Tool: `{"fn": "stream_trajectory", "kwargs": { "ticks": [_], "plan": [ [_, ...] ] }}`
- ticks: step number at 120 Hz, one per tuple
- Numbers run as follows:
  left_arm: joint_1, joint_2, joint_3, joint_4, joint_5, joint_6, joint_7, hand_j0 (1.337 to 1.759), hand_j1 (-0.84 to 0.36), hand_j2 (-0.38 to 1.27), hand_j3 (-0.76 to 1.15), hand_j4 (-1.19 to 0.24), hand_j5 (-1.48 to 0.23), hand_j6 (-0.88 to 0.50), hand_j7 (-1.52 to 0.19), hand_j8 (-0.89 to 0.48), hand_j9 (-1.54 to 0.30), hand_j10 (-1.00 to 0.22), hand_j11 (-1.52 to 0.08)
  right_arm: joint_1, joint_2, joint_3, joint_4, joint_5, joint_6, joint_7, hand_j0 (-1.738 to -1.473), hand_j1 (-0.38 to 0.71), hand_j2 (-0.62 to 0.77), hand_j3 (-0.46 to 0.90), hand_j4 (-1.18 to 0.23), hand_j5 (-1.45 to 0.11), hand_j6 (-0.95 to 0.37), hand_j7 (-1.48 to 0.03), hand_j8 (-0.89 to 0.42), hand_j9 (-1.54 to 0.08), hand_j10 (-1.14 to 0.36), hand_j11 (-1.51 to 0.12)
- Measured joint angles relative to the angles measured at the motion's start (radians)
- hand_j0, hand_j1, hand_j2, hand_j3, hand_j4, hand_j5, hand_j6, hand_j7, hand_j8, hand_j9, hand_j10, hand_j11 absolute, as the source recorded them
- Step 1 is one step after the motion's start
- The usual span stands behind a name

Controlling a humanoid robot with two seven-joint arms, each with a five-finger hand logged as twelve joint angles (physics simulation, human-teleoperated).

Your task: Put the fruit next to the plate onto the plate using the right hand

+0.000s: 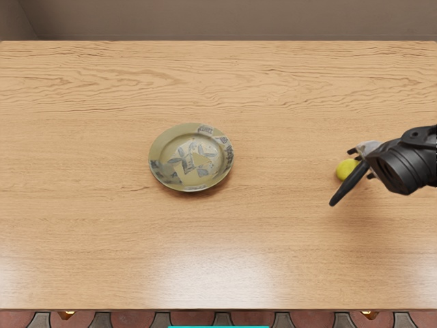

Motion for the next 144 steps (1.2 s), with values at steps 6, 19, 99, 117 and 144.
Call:
{"fn": "stream_trajectory", "kwargs": {
  "ticks": [6,19,99,117,144],
  "plan": [
    [0.000,0.000,0.000,0.000,0.000,0.000,0.000,1.658,0.07,0.05,0.00,-0.23,-0.30,-0.23,-0.30,-0.23,-0.30,-0.23,-0.30,-0.003,0.019,0.000,-0.020,0.001,0.000,0.000,-1.658,-0.26,-0.01,0.00,-0.08,-0.10,-0.04,-0.10,-0.02,-0.10,-0.08,-0.10],
    [0.000,0.000,0.000,0.000,0.000,0.000,0.000,1.658,0.07,0.05,0.00,-0.23,-0.30,-0.23,-0.30,-0.23,-0.30,-0.23,-0.30,-0.015,0.071,-0.002,-0.075,0.001,0.000,0.000,-1.658,-0.21,-0.02,0.00,-0.12,-0.15,-0.10,-0.15,-0.01,-0.15,-0.11,-0.15],
    [0.000,0.000,0.000,0.000,0.000,0.000,0.000,1.658,0.07,0.05,0.00,-0.23,-0.30,-0.23,-0.30,-0.23,-0.30,-0.23,-0.30,-0.091,0.097,0.003,-0.184,-0.083,0.002,0.004,-1.657,0.24,-0.03,0.00,-0.53,-0.65,-0.43,-0.67,-0.36,-0.69,-0.45,-0.63],
    [0.000,0.000,0.000,0.000,0.000,0.000,0.000,1.658,0.07,0.05,0.00,-0.23,-0.30,-0.23,-0.30,-0.23,-0.30,-0.23,-0.30,-0.095,0.086,0.005,-0.185,-0.090,0.005,0.007,-1.654,0.27,0.20,0.00,-0.65,-0.83,-0.45,-0.84,-0.52,-0.49,-0.55,-0.81],
    [0.000,0.000,0.000,0.000,0.000,0.000,0.000,1.658,0.07,0.05,0.00,-0.23,-0.30,-0.23,-0.30,-0.23,-0.30,-0.23,-0.30,-0.089,0.061,0.004,-0.185,-0.080,0.003,0.001,-1.651,0.30,0.44,0.00,-0.78,-1.05,-0.50,-1.03,-0.49,-0.79,-0.55,-1.03]
  ]
}}
